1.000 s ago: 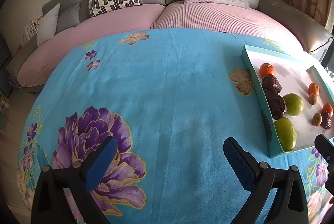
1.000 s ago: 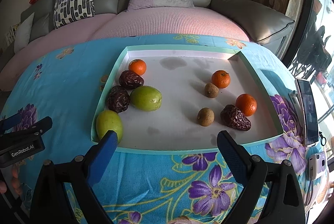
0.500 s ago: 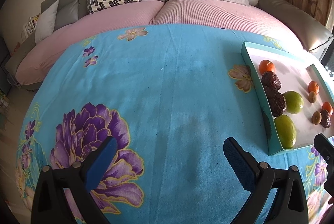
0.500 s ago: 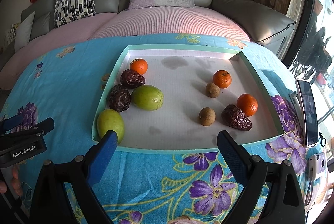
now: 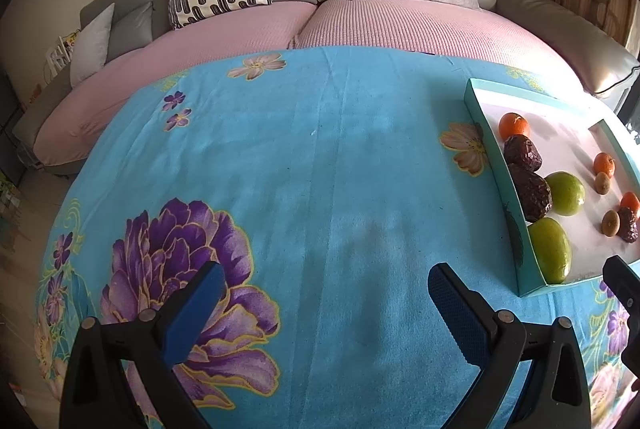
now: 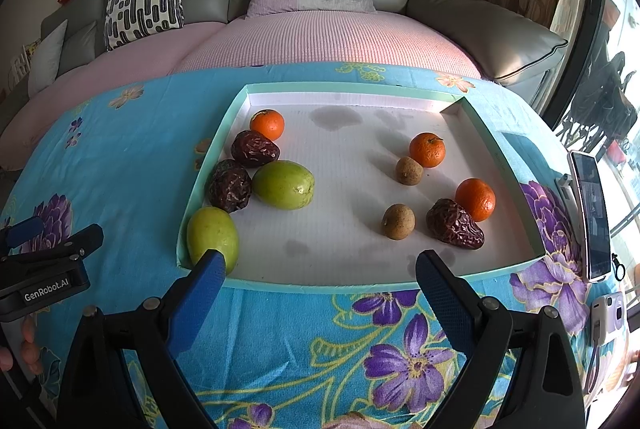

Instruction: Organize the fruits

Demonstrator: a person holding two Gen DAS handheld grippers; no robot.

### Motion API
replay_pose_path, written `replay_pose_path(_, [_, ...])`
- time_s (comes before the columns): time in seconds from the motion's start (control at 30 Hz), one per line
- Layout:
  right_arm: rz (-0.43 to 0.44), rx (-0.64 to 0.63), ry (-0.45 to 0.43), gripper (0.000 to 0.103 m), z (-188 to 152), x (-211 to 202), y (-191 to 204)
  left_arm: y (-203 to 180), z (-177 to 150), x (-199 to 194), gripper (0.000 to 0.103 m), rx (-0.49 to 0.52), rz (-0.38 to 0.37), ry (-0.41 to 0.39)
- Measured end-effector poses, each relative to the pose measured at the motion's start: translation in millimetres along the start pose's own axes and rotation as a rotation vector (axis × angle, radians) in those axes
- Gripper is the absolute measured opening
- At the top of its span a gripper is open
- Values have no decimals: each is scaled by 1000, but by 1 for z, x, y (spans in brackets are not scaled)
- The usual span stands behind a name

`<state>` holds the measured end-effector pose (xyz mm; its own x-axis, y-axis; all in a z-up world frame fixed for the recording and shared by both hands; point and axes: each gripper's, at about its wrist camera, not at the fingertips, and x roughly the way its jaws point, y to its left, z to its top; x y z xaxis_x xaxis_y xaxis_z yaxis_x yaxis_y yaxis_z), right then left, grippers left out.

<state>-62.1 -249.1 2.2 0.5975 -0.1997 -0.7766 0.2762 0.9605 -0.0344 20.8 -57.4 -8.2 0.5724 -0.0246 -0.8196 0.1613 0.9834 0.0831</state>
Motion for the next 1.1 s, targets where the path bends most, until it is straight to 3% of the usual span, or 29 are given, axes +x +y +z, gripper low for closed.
replay_pose_path(1.1, [2,-6,10,96,0,1,-1,1,-2,-2,103,20,56,-8])
